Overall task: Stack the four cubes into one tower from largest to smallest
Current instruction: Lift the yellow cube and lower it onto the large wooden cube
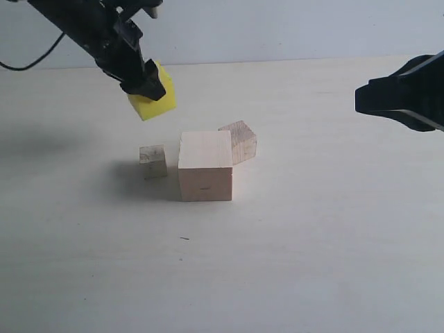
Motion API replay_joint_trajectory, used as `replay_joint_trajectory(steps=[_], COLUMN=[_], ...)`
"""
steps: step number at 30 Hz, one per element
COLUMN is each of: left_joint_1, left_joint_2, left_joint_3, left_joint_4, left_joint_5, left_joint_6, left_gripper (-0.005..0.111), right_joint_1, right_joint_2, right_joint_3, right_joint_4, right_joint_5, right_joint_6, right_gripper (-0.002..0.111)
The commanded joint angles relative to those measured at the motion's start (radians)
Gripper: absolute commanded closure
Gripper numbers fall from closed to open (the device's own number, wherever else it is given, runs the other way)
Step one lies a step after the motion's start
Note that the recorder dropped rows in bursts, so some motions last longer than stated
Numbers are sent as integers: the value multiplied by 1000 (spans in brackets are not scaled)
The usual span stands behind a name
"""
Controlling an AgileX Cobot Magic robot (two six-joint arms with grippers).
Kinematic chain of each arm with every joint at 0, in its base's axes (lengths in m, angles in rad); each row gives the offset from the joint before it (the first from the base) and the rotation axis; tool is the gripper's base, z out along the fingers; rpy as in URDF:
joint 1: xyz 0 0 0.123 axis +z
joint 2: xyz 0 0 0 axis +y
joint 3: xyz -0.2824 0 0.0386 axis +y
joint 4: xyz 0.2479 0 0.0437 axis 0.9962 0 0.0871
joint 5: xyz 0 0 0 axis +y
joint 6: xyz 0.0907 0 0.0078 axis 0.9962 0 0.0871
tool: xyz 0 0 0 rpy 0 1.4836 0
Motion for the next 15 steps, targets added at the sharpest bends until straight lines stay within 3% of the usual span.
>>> replay_joint_trajectory(steps=[1,5,15], left_joint_1=[-6,-18,-130], left_joint_2=[-85,-121,-104], left_joint_3=[-5,-5,-5], left_joint_4=[-125,-242,-162], left_joint_5=[166,223,230], left_joint_6=[205,320,358], left_gripper=[107,107,107], right_joint_1=[2,2,2], right_joint_2=[1,1,1], right_joint_3=[-8,-8,-8], right_joint_4=[1,-1,-1], right_joint_5=[-2,-2,-2], right_joint_6=[-13,-15,-15], right_gripper=[108,108,108])
